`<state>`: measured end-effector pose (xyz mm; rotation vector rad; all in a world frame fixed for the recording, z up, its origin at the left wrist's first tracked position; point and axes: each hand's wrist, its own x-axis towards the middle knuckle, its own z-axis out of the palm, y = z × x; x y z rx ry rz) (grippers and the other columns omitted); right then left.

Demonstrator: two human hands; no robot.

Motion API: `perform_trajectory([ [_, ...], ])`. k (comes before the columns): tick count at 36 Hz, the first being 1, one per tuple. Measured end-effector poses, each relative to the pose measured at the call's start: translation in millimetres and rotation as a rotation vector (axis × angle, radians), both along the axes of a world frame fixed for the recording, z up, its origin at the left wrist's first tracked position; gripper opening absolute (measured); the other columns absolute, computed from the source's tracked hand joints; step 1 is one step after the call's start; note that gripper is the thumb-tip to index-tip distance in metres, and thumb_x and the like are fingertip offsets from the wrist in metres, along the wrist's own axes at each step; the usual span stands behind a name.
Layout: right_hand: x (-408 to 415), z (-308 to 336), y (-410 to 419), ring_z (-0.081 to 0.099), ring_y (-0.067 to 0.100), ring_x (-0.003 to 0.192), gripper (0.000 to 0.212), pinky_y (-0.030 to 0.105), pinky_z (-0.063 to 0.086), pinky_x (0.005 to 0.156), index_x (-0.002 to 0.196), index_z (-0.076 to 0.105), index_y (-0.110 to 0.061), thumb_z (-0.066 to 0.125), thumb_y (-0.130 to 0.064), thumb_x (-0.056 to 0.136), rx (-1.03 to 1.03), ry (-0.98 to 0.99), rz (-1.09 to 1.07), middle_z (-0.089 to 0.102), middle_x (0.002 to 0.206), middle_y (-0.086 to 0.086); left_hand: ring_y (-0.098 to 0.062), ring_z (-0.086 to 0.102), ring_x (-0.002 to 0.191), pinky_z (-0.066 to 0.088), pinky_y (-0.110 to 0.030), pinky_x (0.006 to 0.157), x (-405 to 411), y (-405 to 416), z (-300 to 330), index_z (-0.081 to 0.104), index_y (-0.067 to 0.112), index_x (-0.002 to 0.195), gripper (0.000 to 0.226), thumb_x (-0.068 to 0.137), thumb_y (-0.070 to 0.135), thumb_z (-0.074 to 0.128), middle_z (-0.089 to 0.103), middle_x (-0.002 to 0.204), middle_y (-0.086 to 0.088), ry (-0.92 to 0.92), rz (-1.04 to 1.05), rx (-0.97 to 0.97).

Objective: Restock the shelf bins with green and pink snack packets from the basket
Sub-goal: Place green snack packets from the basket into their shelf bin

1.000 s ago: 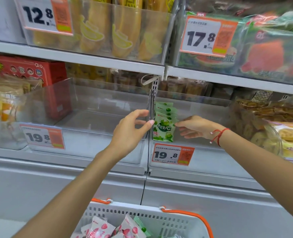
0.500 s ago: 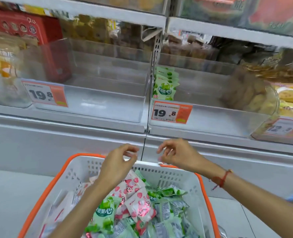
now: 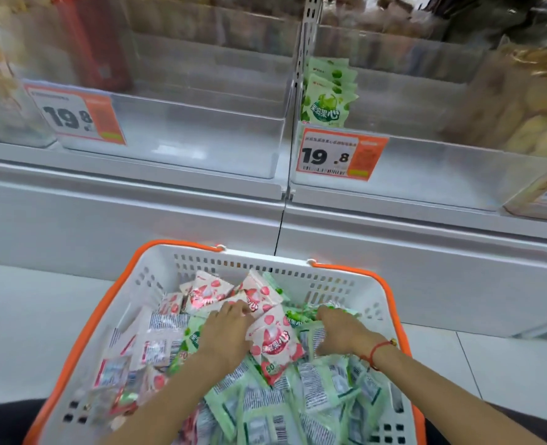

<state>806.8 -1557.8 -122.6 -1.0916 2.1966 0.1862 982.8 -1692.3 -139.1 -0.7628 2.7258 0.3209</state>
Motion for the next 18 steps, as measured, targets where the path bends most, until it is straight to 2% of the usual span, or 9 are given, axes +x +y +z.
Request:
perform_trajectory([
  [3, -8, 8, 1, 0.051, 0.015, 0.090, 0.026, 0.025, 0.041, 0.073, 0.099, 0.057, -0.017, 0.072, -0.026, 0.080, -0.077, 0.009, -0.007, 0.052, 0.099, -0.002, -0.020, 0.034, 0.130, 0.034, -0.034, 0.106, -6, -2, 2, 0.044, 0.021, 0.138, 0.051, 0.091, 0.032, 0.060, 0.038, 0.142, 0.003, 0.022, 0.033, 0.041],
  [4, -11, 12, 1, 0.049, 0.011, 0.078, 0.017, 0.022, 0.039, 0.065, 0.085, 0.057, -0.018, 0.072, -0.026, 0.080, -0.103, 0.008, -0.013, 0.050, 0.086, -0.005, -0.019, 0.036, 0.129, 0.035, -0.034, 0.104, -8, -2, 5, 0.043, 0.022, 0.137, 0.051, 0.090, 0.030, 0.061, 0.040, 0.141, 0.003, 0.052, 0.054, 0.076],
  [6, -18, 22, 0, 0.038, 0.009, 0.058, 0.037, 0.019, 0.028, 0.051, 0.058, 0.042, -0.020, 0.074, -0.021, 0.077, -0.149, -0.025, -0.072, 0.040, 0.064, -0.006, -0.018, 0.039, 0.128, 0.037, -0.032, 0.102, -13, -3, 17, 0.044, 0.023, 0.136, 0.050, 0.090, 0.028, 0.061, 0.043, 0.140, 0.003, 0.134, 0.075, 0.136],
  [7, -22, 28, -1, 0.036, 0.010, 0.054, 0.043, 0.020, 0.026, 0.048, 0.054, 0.038, -0.020, 0.075, -0.018, 0.075, -0.174, -0.054, -0.116, 0.038, 0.058, -0.005, -0.017, 0.042, 0.125, 0.039, -0.031, 0.100, -15, -4, 25, 0.047, 0.024, 0.133, 0.045, 0.090, 0.029, 0.060, 0.046, 0.137, 0.004, 0.181, 0.082, 0.171],
  [10, -29, 58, -5, 0.049, 0.010, 0.050, 0.027, 0.021, 0.042, 0.051, 0.068, 0.049, -0.013, 0.075, -0.009, 0.075, -0.262, -0.192, -0.302, 0.051, 0.060, 0.000, -0.009, 0.057, 0.102, 0.047, -0.026, 0.083, -27, -1, 53, 0.060, 0.029, 0.112, 0.023, 0.090, 0.032, 0.063, 0.059, 0.122, 0.010, 0.324, 0.131, 0.450],
  [11, -30, 70, -7, 0.053, 0.011, 0.049, 0.024, 0.023, 0.047, 0.052, 0.076, 0.049, -0.010, 0.074, -0.006, 0.076, -0.295, -0.246, -0.364, 0.055, 0.063, 0.005, -0.008, 0.060, 0.096, 0.048, -0.025, 0.080, -32, 3, 62, 0.061, 0.028, 0.109, 0.023, 0.088, 0.034, 0.066, 0.060, 0.119, 0.011, 0.348, 0.148, 0.590],
  [13, -29, 92, -9, 0.057, 0.015, 0.048, 0.022, 0.024, 0.053, 0.053, 0.074, 0.049, -0.008, 0.070, -0.003, 0.078, -0.371, -0.336, -0.473, 0.059, 0.064, 0.011, -0.008, 0.059, 0.098, 0.048, -0.022, 0.076, -44, 14, 78, 0.054, 0.025, 0.117, 0.045, 0.081, 0.042, 0.072, 0.054, 0.117, 0.013, 0.343, 0.154, 0.802],
  [15, -25, 115, -11, 0.056, 0.015, 0.049, 0.022, 0.022, 0.054, 0.054, 0.066, 0.052, -0.008, 0.067, -0.002, 0.080, -0.468, -0.421, -0.574, 0.058, 0.061, 0.011, -0.008, 0.054, 0.104, 0.044, -0.021, 0.074, -55, 27, 90, 0.043, 0.025, 0.123, 0.067, 0.072, 0.052, 0.076, 0.048, 0.117, 0.014, 0.341, 0.163, 0.852],
  [18, -19, 146, -13, 0.053, 0.011, 0.049, 0.024, 0.020, 0.051, 0.056, 0.061, 0.055, -0.012, 0.066, -0.006, 0.082, -0.565, -0.530, -0.600, 0.055, 0.061, 0.008, -0.004, 0.056, 0.096, 0.046, -0.024, 0.072, -66, 43, 105, 0.040, 0.031, 0.112, 0.064, 0.067, 0.063, 0.074, 0.049, 0.104, 0.023, 0.519, 0.245, 0.712],
])
